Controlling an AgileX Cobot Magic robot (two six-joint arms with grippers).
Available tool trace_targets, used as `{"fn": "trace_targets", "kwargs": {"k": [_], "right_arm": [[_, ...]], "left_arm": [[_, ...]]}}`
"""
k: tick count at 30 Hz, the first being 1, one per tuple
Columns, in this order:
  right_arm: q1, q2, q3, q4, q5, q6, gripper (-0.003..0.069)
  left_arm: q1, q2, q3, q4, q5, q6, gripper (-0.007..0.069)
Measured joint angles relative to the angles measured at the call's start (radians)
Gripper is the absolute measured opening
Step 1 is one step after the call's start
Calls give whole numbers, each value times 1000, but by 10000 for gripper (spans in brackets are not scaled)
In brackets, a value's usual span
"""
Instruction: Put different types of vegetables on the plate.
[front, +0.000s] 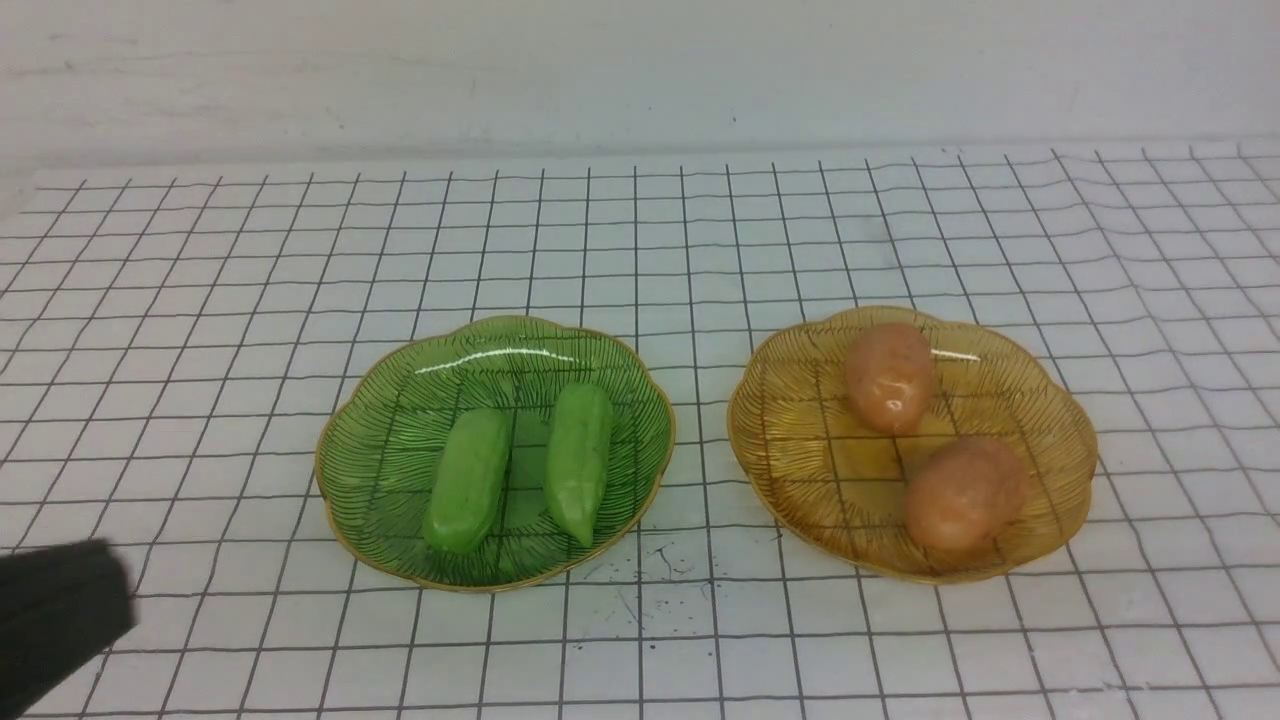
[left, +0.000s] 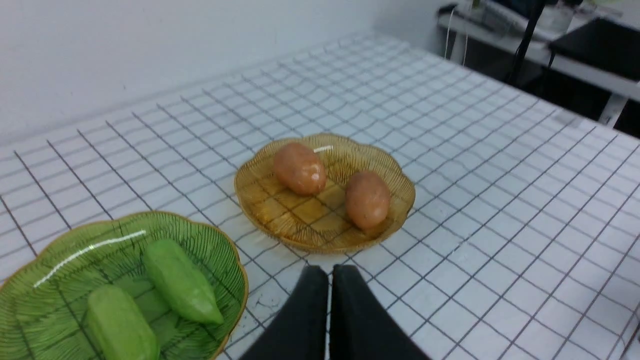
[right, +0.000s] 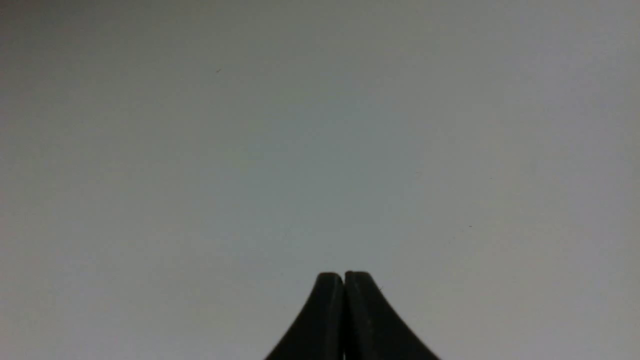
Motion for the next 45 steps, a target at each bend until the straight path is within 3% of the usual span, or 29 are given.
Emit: {"fn": "trace_targets", "kwargs": {"k": [7,16,20,25,36,45], "right_arm": [[0,0,0,0,0,0,-14],[0,0,1,0,2,0,-14],[0,0,1,0,1,0,-14],[0,0,1,0,1,0,-14],[0,0,1,0,1,0,-14],[0,0,1,-1,1,0,-15]], "left_arm": [[0,-292,59,-1,-2,-1,-7],[0,-329,87,22,-62,43,-7],[21,-329,175,84,-185,39,-7],[204,-327,425,241,-329,-120,-7],[545,-326,708,254,-343,-150,-7],[572,-326,754,227,-322,-30,-7]]}}
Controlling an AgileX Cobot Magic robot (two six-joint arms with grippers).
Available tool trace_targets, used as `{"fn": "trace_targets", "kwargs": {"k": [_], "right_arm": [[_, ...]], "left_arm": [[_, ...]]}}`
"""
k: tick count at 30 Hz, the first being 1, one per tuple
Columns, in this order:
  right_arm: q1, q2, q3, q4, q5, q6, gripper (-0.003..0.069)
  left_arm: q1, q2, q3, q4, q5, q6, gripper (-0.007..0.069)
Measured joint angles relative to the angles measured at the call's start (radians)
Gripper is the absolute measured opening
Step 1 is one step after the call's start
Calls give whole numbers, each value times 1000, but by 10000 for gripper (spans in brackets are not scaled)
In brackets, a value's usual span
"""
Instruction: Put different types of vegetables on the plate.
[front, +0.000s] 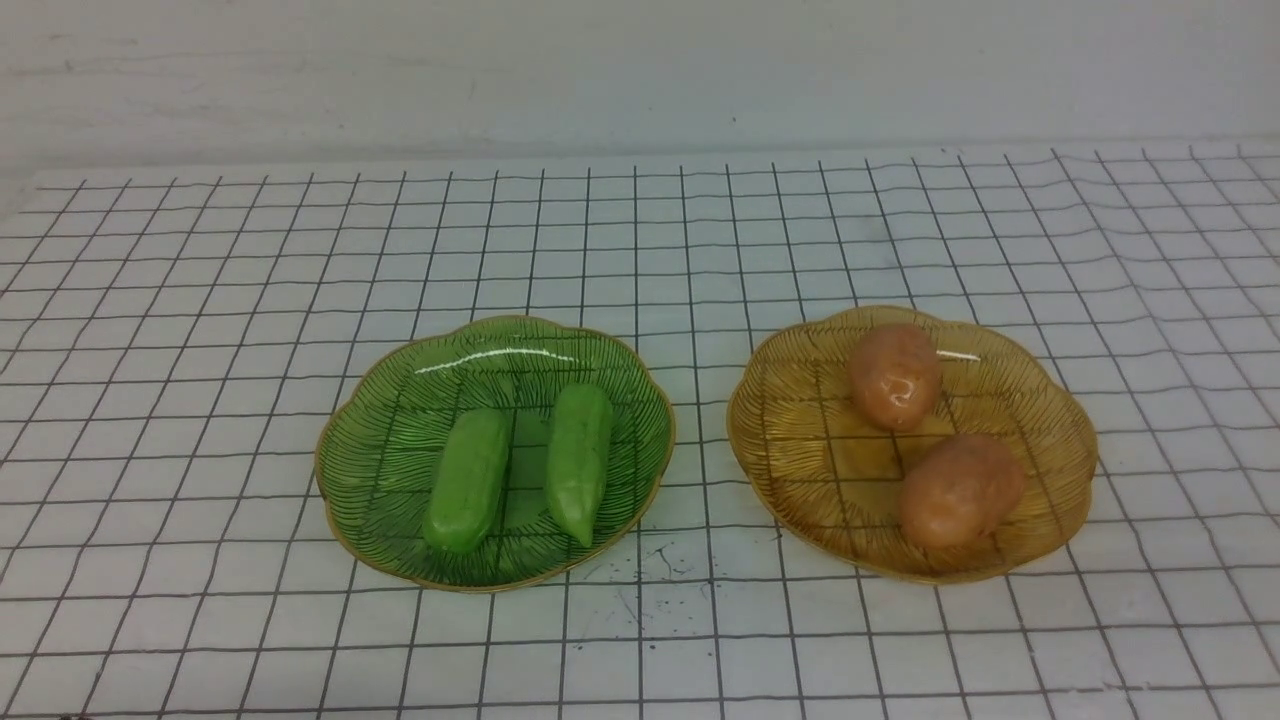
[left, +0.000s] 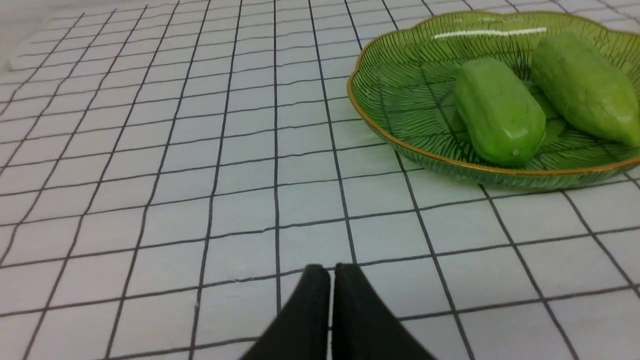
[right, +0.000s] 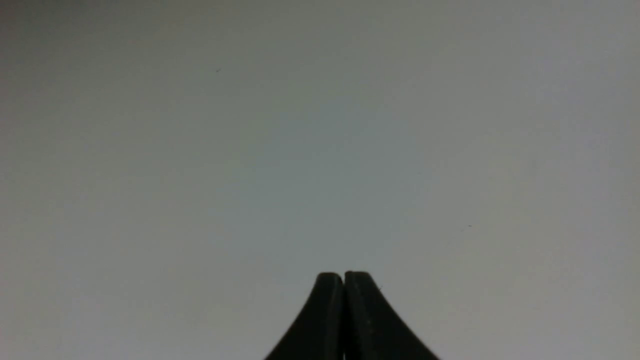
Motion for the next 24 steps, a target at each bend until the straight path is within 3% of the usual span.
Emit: {"fn": "trace_targets", "kwargs": {"k": [5,24], "right_arm": [[0,0,0,0,0,0,-15],[0,0,0,0,0,0,-15]], "left_arm": [[0,0,0,0,1,48,-7],[2,0,0,-1,1,48,-7]]}}
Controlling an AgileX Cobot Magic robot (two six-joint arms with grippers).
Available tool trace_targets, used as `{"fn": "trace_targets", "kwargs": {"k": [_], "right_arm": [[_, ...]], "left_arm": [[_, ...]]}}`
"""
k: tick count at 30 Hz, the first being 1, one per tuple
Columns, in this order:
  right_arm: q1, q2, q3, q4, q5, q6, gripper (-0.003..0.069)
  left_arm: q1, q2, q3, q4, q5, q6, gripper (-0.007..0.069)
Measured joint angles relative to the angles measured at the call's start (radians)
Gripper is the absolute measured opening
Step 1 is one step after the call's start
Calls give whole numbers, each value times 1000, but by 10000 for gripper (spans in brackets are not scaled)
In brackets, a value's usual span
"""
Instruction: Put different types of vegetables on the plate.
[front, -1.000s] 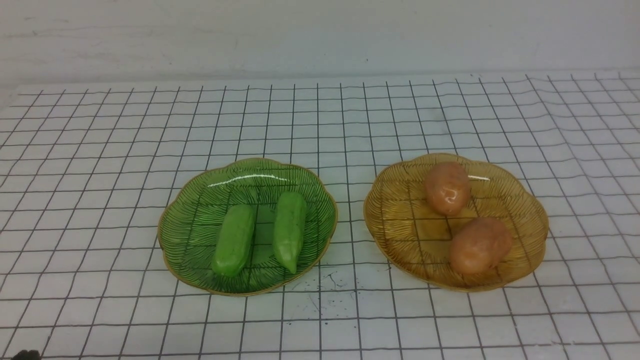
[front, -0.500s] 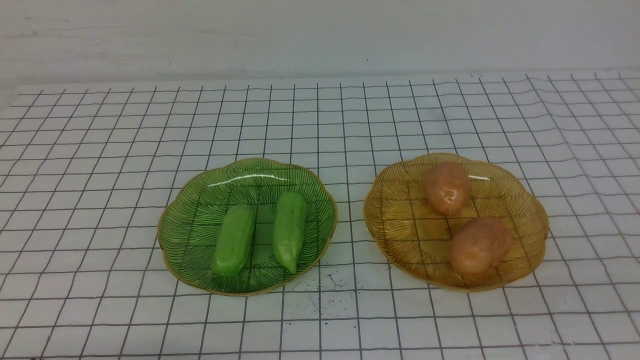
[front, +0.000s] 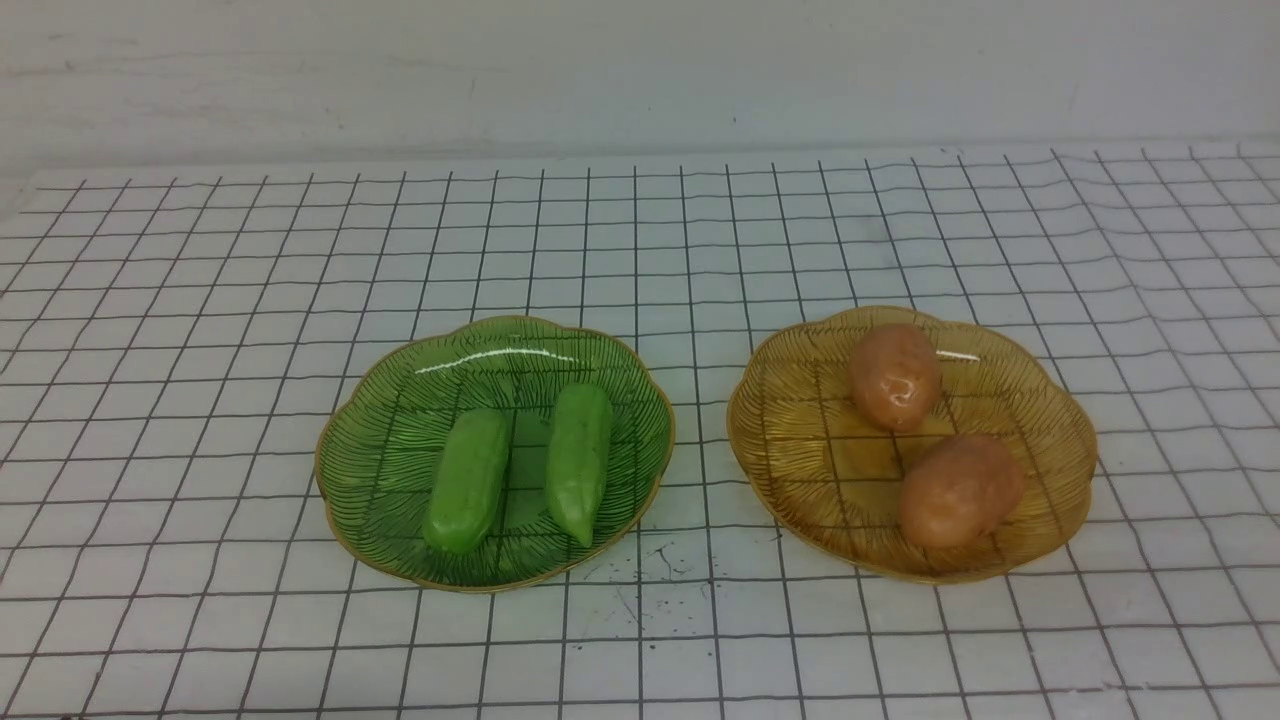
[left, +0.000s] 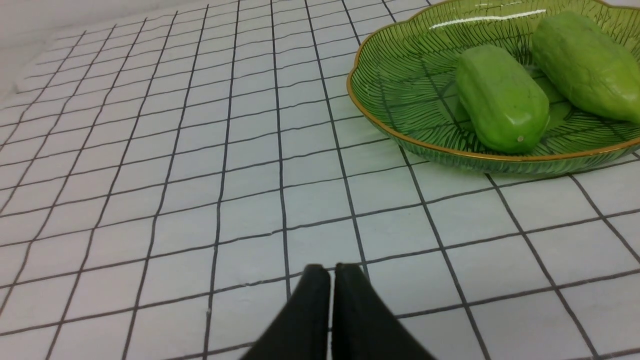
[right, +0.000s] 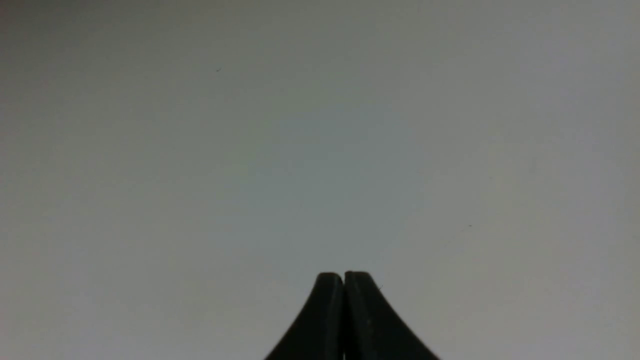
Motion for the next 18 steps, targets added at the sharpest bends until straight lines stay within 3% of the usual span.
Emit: {"fn": "trace_targets", "kwargs": {"k": [4,8,13,18], "right_arm": [[0,0,0,-9,7,-26,-15],[-41,-31,37,-75,163,-107,-15],[-167,-55,237,-145,354,-140,-15],[-229,-60,446,-140,401,-143,-15]], "left_arm": [[0,0,0,0,0,0,-7],[0,0,0,0,0,0,-7],[0,0,0,0,0,0,-7],[0,0,0,0,0,0,-7]]}}
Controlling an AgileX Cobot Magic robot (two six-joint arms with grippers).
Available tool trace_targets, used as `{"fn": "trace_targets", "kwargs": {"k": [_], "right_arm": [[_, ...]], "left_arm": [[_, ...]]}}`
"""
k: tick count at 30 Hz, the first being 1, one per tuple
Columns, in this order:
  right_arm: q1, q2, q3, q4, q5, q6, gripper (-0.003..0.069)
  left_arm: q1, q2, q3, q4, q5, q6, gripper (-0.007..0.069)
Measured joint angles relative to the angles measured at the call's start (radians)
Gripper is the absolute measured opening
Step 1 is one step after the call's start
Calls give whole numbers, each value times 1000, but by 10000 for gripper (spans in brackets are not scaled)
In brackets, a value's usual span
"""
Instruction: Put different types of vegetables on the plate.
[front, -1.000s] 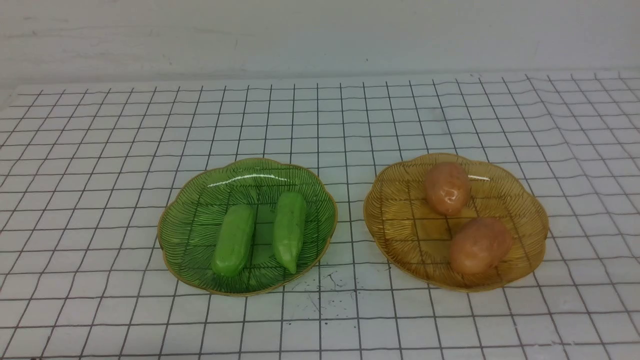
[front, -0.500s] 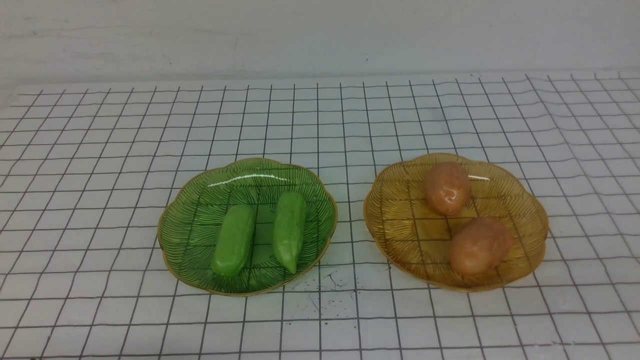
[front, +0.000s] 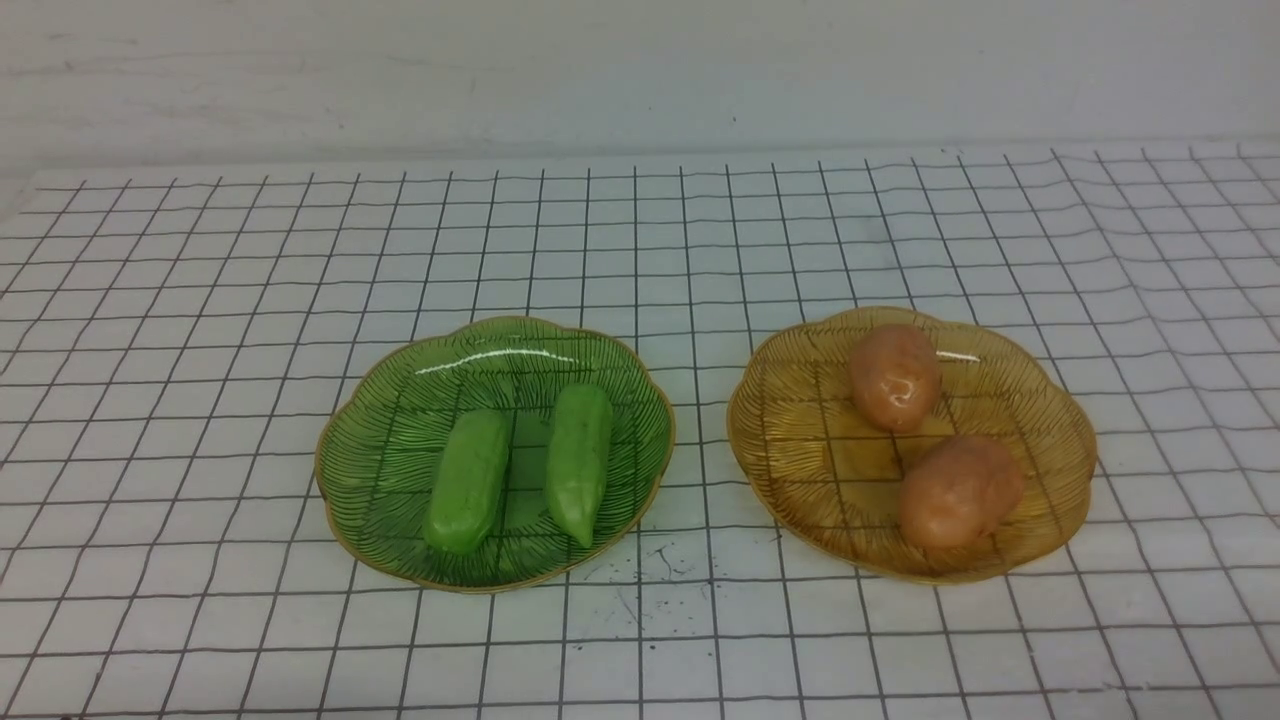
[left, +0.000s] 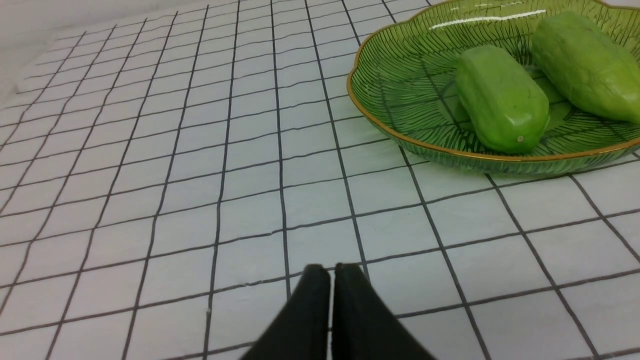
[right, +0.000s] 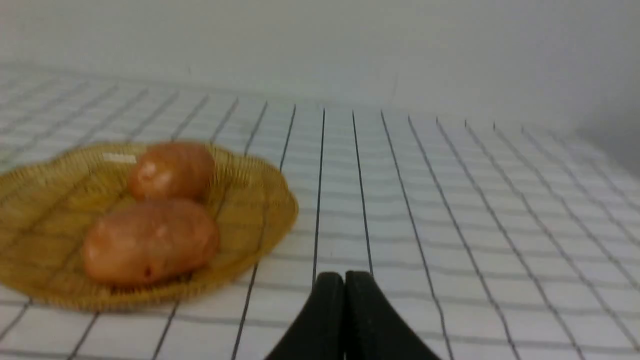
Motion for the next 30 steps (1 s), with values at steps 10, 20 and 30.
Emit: {"fn": "trace_targets", "kwargs": {"k": [10,20,30], "right_arm": [[-4,0,5,23,68,-10,-15],[-4,0,5,25,70,-10,-15],[-4,0,5,25,70,-10,-15]], "left_arm": [[0,0,0,0,0,0,-7],[0,0,0,0,0,0,-7],[0,0,0,0,0,-1,-7]]}}
